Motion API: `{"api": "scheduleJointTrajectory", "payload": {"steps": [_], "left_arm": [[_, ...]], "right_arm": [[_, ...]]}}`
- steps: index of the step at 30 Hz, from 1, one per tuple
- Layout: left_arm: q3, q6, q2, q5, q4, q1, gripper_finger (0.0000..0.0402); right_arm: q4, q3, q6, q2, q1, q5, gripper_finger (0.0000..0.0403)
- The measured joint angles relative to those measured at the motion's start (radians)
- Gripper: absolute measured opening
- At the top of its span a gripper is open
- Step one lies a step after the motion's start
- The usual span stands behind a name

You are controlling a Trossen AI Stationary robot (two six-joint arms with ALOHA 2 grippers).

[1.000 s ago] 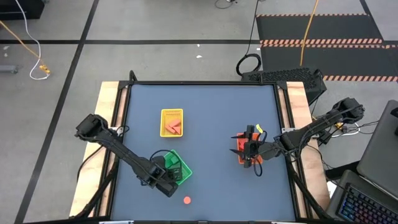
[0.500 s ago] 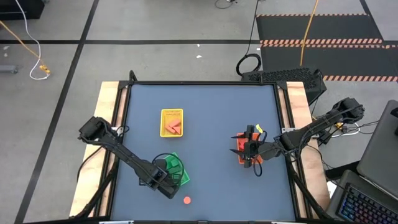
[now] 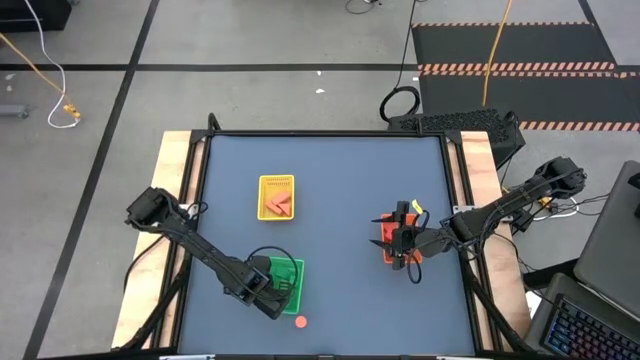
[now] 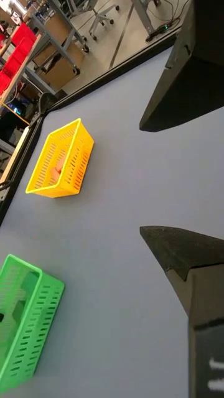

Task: Sort & place blocks by color
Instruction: Adjust the green bin

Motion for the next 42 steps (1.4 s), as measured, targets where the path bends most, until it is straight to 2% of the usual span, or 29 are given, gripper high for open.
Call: {"api": "scheduleJointTrajectory", "payload": {"steps": [12, 19, 33, 42], "left_arm": [[0.0, -0.163, 0.0, 0.014, -0.055, -0.075, 0.0004], [0.0, -0.19, 0.0, 0.019, -0.052, -0.077, 0.0004], [0.0, -0.158, 0.0, 0.029, -0.047, -0.055, 0.008], [-0.001, -0.172, -0.026, 0.037, -0.077, -0.055, 0.0087]], "right_arm": [[0.0, 0.0, 0.0, 0.0, 0.0, 0.0, 0.0254], [0.0, 0.0, 0.0, 0.0, 0.0, 0.0, 0.0254], [0.014, 0.0, 0.0, 0.0, 0.0, 0.0, 0.0254], [0.014, 0.0, 0.0, 0.0, 0.0, 0.0, 0.0254]]}}
